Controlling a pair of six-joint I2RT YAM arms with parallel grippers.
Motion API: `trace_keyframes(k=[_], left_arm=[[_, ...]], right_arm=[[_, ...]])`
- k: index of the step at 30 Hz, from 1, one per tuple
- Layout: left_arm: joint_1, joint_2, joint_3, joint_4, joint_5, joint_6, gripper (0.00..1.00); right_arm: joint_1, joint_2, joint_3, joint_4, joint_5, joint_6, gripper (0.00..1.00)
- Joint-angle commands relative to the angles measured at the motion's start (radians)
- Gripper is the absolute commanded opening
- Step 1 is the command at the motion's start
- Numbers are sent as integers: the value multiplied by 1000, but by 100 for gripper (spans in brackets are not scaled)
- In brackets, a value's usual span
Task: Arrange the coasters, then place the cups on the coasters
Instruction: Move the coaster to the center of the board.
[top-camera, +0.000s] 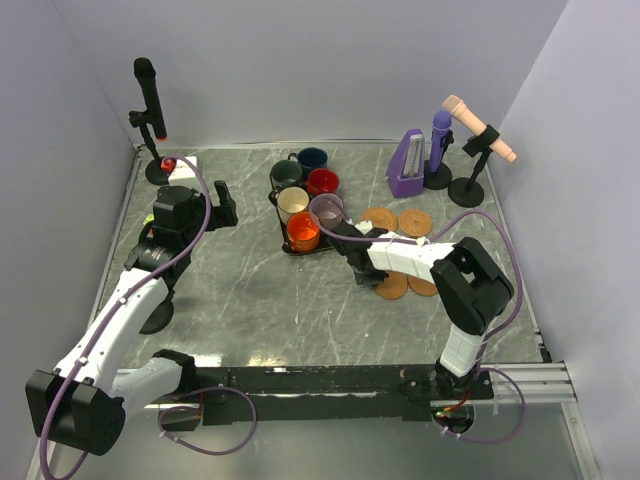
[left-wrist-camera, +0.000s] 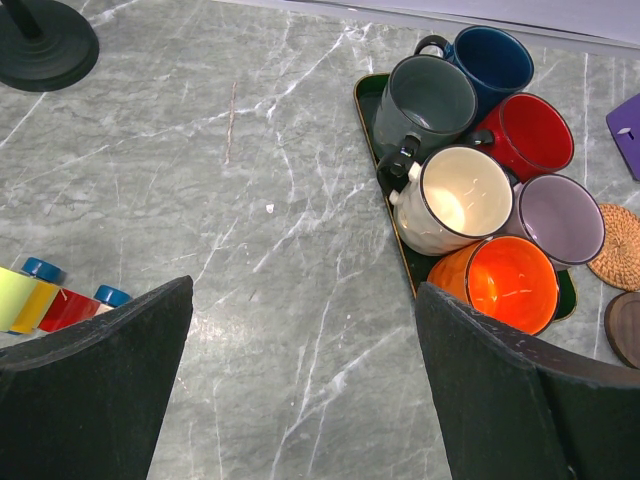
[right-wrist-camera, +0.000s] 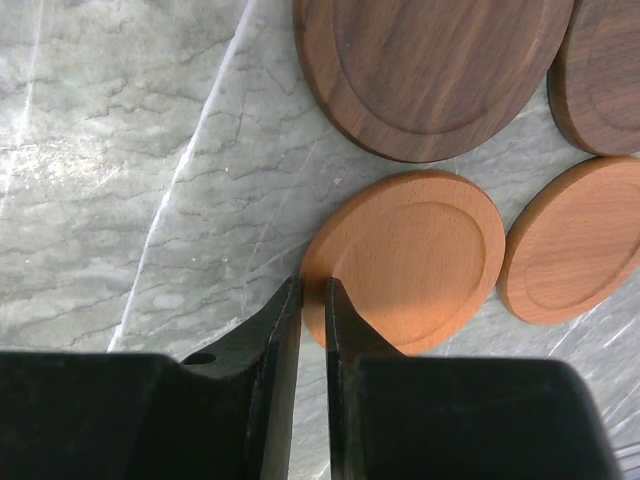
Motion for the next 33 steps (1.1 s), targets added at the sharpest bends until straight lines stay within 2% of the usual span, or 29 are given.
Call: trace_keyframes(k=[1, 9, 21, 29, 33], left_arm=[[3, -5, 23, 39, 12, -4, 97], [3, -3, 23, 39, 14, -4, 97], [3, 1, 23, 39, 12, -6, 97], [3, 6, 23, 39, 17, -4, 97], [3, 6, 23, 39, 18, -4, 97]], right_arm=[[-28, 36, -1, -17, 0, 10, 2], [-29, 36, -5, -3, -6, 3, 3], [-26, 10, -22, 23, -35, -6, 9], [-16, 0, -10, 15, -49, -6, 17], [-14, -13, -1, 5, -50, -4, 24]])
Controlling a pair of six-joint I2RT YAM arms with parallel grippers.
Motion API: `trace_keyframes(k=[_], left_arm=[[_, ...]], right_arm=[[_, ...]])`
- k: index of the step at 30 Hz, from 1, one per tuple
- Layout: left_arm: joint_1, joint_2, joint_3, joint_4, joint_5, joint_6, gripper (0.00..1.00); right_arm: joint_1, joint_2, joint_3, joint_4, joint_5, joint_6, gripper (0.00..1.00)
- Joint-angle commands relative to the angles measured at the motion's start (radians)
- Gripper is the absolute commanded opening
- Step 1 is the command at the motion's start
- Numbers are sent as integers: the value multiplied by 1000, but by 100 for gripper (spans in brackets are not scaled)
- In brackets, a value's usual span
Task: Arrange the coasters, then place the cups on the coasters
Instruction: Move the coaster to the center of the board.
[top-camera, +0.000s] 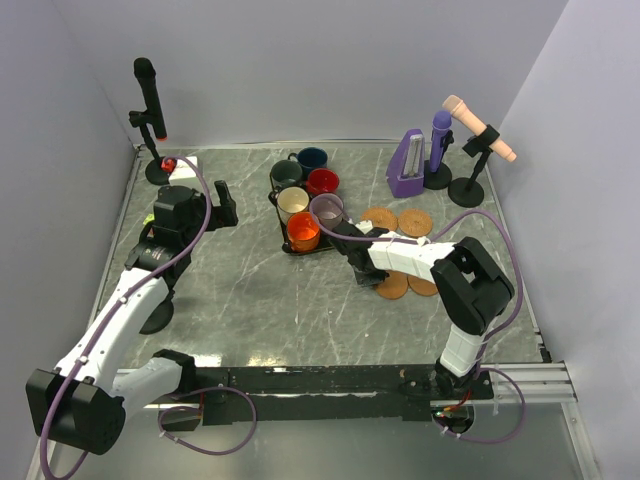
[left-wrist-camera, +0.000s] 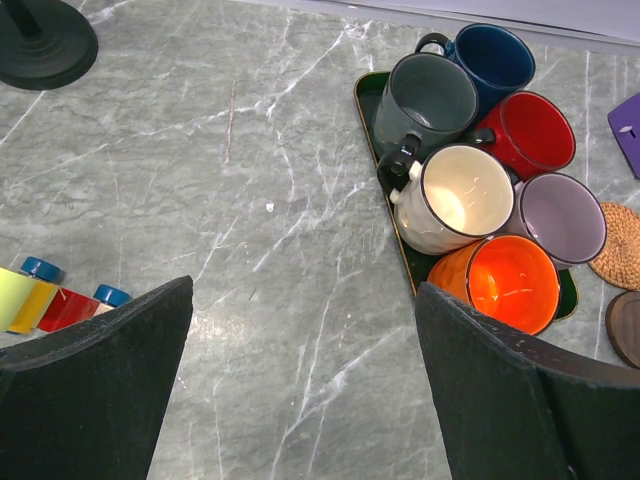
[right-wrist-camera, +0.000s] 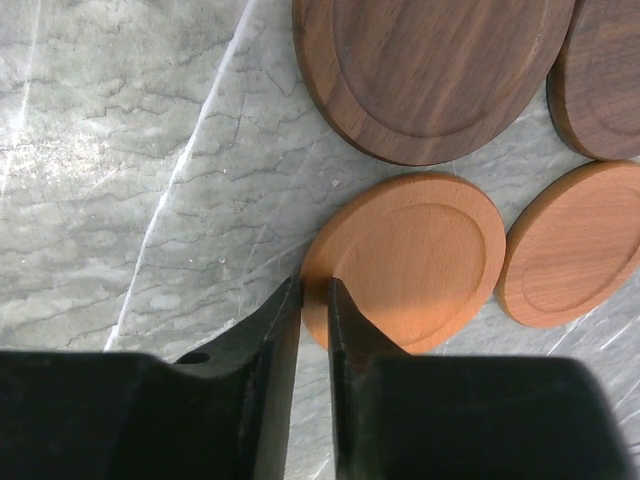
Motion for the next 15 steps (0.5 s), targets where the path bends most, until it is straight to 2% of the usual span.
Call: trace_keyframes(k=[1, 5, 15], left_arm=[[3, 2, 21, 39, 18, -6, 97], [3, -3, 21, 39, 18, -4, 97], [5, -1, 21, 39, 19, -6, 97]], right_arm=[[-7, -17, 1, 0, -38, 10, 25], [-6, -40, 5, -3, -48, 3, 30], [-1, -192, 67, -54, -102, -46, 51]])
